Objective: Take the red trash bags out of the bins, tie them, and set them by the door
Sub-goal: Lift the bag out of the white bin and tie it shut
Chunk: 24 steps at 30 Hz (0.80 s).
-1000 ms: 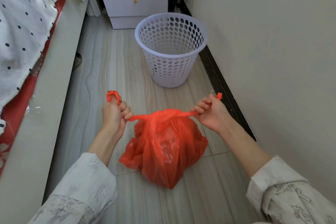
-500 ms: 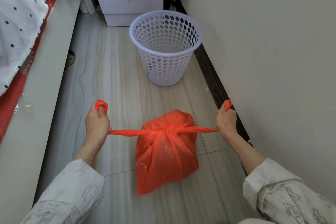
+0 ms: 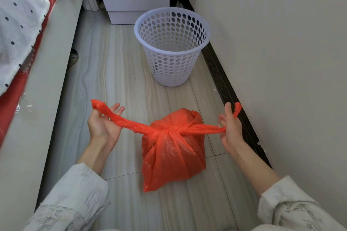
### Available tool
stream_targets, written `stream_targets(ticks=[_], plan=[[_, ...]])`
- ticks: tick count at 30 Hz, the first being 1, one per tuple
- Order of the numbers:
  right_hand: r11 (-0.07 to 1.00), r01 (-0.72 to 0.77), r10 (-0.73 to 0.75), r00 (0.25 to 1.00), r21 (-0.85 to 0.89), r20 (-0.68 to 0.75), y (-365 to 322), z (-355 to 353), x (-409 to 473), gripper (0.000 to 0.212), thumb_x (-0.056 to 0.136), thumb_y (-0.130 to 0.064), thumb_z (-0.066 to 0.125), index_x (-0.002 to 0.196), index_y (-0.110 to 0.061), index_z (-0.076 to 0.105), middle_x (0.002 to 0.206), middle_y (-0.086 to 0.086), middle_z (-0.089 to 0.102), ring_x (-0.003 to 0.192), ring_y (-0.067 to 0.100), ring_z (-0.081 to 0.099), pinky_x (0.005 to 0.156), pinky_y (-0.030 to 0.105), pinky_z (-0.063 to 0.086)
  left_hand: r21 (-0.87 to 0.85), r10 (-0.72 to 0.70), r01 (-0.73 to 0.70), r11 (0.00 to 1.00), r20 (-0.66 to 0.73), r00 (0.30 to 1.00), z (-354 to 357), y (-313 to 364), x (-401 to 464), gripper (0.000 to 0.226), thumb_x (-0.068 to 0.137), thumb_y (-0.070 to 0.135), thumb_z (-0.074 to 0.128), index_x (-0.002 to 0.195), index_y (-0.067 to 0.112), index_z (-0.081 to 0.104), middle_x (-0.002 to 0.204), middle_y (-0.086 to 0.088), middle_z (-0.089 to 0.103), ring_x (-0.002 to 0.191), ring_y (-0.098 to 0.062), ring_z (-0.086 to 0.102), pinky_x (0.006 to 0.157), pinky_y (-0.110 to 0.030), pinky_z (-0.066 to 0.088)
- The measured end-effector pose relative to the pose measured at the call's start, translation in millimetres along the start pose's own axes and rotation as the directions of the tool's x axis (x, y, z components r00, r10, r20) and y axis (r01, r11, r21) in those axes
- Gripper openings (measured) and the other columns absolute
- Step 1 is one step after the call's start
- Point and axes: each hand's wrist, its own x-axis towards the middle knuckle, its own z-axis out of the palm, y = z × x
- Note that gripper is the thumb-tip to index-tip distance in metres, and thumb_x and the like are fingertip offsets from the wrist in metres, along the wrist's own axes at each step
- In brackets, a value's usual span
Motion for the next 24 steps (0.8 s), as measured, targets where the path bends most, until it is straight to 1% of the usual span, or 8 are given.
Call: stream_targets(ticks=[3, 7, 9, 11, 14, 17, 20, 24], plan=[[0.991, -0.097, 0.091, 0.994, 0.092, 0.064, 15, 1, -13, 0.071, 0.087, -0.046, 0.054, 0.140, -0.005, 0.031, 0.136, 0.004, 0.044, 0.127, 0.011, 0.041, 0.114, 0.031, 0.025, -0.193, -0.074, 0.056, 0.980, -0.088, 0.993, 3, -1, -4, 0.045, 0.092, 0.036, 0.026, 0.132, 0.019, 0.040, 0.135, -0.011, 0.044, 0.127, -0.029, 0.043, 0.098, -0.055, 0.034], [0.978, 0.047, -0.014, 0.987, -0.205, 0.159, 32, 14, -28, 0.029, 0.087, -0.034, 0.059, 0.103, -0.010, 0.064, 0.107, 0.004, 0.066, 0.093, 0.004, 0.061, 0.097, 0.023, 0.044, -0.067, -0.172, 0.170, 0.983, -0.026, 0.985, 11, -25, -15, 0.060, 0.089, 0.056, 0.034, 0.135, 0.016, 0.036, 0.128, -0.010, 0.044, 0.121, -0.023, 0.044, 0.103, -0.050, 0.036], [0.906, 0.196, -0.127, 0.972, -0.376, 0.200, 37, 20, -31, 0.032, 0.091, -0.028, 0.054, 0.111, -0.004, 0.062, 0.116, 0.010, 0.065, 0.107, 0.015, 0.061, 0.103, 0.034, 0.043, 0.027, -0.226, 0.226, 0.974, -0.016, 0.974, 18, -38, -20, 0.041, 0.092, 0.041, 0.044, 0.121, 0.013, 0.044, 0.116, -0.010, 0.048, 0.100, -0.019, 0.053, 0.086, -0.040, 0.047], [0.858, 0.300, -0.213, 0.947, -0.417, 0.242, 36, 26, -35, 0.034, 0.097, -0.027, 0.041, 0.116, -0.007, 0.060, 0.122, 0.009, 0.061, 0.117, 0.018, 0.055, 0.107, 0.031, 0.039, 0.073, -0.219, 0.220, 0.973, -0.028, 0.975, 24, -48, -22, 0.014, 0.095, 0.021, 0.044, 0.101, 0.010, 0.051, 0.109, -0.012, 0.052, 0.085, -0.018, 0.054, 0.075, -0.033, 0.048], [0.920, 0.273, -0.208, 0.948, -0.280, 0.241, 27, 36, -41, 0.041, 0.100, -0.030, 0.031, 0.088, -0.014, 0.067, 0.102, 0.008, 0.070, 0.100, 0.017, 0.062, 0.094, 0.026, 0.044, 0.017, -0.140, 0.140, 0.990, 0.030, 0.990, 31, -53, -23, 0.026, 0.099, 0.023, 0.033, 0.081, 0.012, 0.049, 0.073, -0.006, 0.059, 0.075, -0.020, 0.059, 0.073, -0.033, 0.048], [0.998, 0.050, -0.058, 0.973, 0.038, 0.223, 15, 43, -37, 0.051, 0.100, -0.032, 0.028, 0.065, -0.011, 0.058, 0.059, 0.003, 0.067, 0.069, 0.020, 0.067, 0.081, 0.036, 0.049, 0.002, -0.139, 0.140, 0.990, 0.117, 0.983, 36, -54, -28, 0.037, 0.100, 0.032, 0.025, 0.070, 0.016, 0.041, 0.038, 0.006, 0.037, 0.038, -0.009, 0.042, 0.057, -0.026, 0.049], [0.906, -0.234, 0.167, 0.963, 0.353, 0.210, 4, 38, -27, 0.047, 0.100, -0.037, 0.026, 0.061, -0.014, 0.039, 0.033, -0.004, 0.036, 0.030, 0.011, 0.041, 0.058, 0.032, 0.048, 0.115, -0.154, 0.138, 0.984, 0.151, 0.976, 39, -54, -33, 0.039, 0.100, 0.033, 0.022, 0.068, 0.016, 0.037, 0.033, 0.011, 0.022, 0.027, -0.004, 0.020, 0.035, -0.015, 0.031], [0.883, -0.314, 0.274, 0.948, 0.349, 0.159, 3, 27, -20, 0.049, 0.100, -0.038, 0.023, 0.056, -0.018, 0.027, 0.030, -0.007, 0.019, 0.023, 0.009, 0.018, 0.034, 0.014, 0.030, 0.272, -0.133, 0.086, 0.958, 0.161, 0.978, 48, -51, -34, 0.038, 0.100, 0.032, 0.023, 0.066, 0.017, 0.032, 0.032, 0.012, 0.019, 0.025, -0.002, 0.016, 0.032, -0.012, 0.016]])
